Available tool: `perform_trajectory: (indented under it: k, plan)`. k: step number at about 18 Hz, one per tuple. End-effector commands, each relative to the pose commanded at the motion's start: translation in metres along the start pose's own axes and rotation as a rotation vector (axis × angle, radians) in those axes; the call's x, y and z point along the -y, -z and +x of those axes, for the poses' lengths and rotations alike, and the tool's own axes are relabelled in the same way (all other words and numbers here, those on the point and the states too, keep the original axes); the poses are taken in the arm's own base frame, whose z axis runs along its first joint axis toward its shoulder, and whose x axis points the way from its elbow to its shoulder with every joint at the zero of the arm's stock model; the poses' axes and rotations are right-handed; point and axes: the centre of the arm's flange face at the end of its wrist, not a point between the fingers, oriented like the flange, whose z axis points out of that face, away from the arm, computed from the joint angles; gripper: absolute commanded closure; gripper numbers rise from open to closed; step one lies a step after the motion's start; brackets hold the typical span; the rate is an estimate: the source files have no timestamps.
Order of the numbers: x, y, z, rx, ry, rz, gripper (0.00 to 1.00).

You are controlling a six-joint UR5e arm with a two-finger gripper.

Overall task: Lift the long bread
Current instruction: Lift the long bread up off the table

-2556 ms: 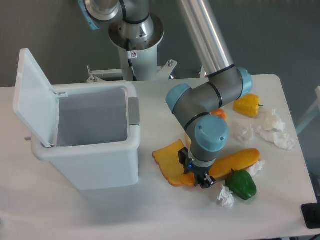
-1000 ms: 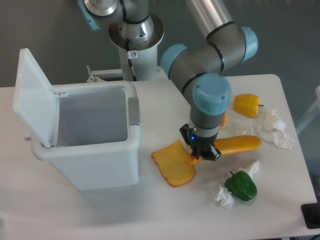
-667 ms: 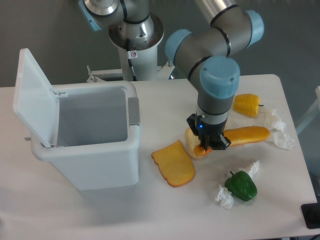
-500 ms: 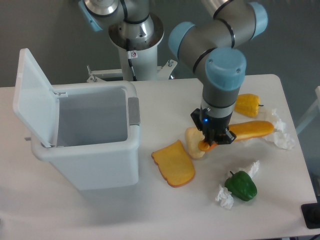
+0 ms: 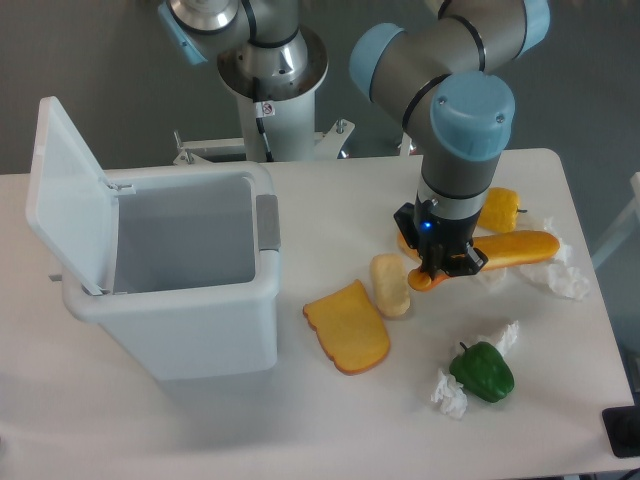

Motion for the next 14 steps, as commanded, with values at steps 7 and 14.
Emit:
perform_trajectory:
  k: [7, 14]
  plan:
    - [-0.0048, 0.0046, -0.0035, -0.001, 0.012, 0.022, 0.98]
    - [-0.0088, 0.0099, -0.0038, 0.002, 0.02, 0.03, 0.98]
